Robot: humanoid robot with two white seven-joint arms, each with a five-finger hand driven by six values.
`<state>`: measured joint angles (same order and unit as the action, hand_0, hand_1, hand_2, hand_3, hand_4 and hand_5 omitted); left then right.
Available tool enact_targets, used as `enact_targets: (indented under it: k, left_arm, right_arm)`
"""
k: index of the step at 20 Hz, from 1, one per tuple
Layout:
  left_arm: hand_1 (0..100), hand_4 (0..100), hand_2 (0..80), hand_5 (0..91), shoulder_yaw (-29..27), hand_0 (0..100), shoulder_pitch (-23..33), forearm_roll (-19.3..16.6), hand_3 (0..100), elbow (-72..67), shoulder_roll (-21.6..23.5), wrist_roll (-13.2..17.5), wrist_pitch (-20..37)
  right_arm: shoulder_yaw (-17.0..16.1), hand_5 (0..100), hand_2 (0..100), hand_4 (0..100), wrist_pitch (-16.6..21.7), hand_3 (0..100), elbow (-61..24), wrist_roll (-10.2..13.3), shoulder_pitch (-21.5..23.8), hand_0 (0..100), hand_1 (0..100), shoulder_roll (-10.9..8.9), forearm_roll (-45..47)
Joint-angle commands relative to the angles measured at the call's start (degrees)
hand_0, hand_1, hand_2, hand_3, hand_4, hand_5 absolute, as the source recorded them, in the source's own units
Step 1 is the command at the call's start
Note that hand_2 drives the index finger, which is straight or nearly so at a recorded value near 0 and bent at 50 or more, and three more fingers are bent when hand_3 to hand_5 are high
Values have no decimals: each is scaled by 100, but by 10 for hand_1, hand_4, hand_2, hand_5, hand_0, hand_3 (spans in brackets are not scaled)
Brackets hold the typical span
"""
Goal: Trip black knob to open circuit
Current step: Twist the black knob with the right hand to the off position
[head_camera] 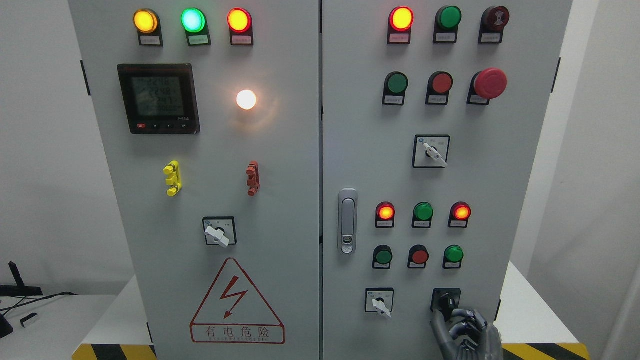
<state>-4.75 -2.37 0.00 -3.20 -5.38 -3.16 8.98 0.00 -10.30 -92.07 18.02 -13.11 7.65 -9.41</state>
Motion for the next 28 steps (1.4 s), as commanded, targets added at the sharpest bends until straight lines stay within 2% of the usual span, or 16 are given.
enact_targets:
  k: [1, 28]
  left_arm:
    - [389, 0, 0, 0, 0, 120, 0, -176, 0, -5, -7, 0, -2]
    - [389, 0, 0, 0, 0, 120, 0, -176, 0, 3, 2, 0, -2]
  right_arm:
    - [61, 935, 595, 814, -77, 854, -30, -1, 2, 266, 696, 0, 202]
    - [79, 941, 601, 825, -113, 863, -74, -1, -69, 267, 699, 9, 484]
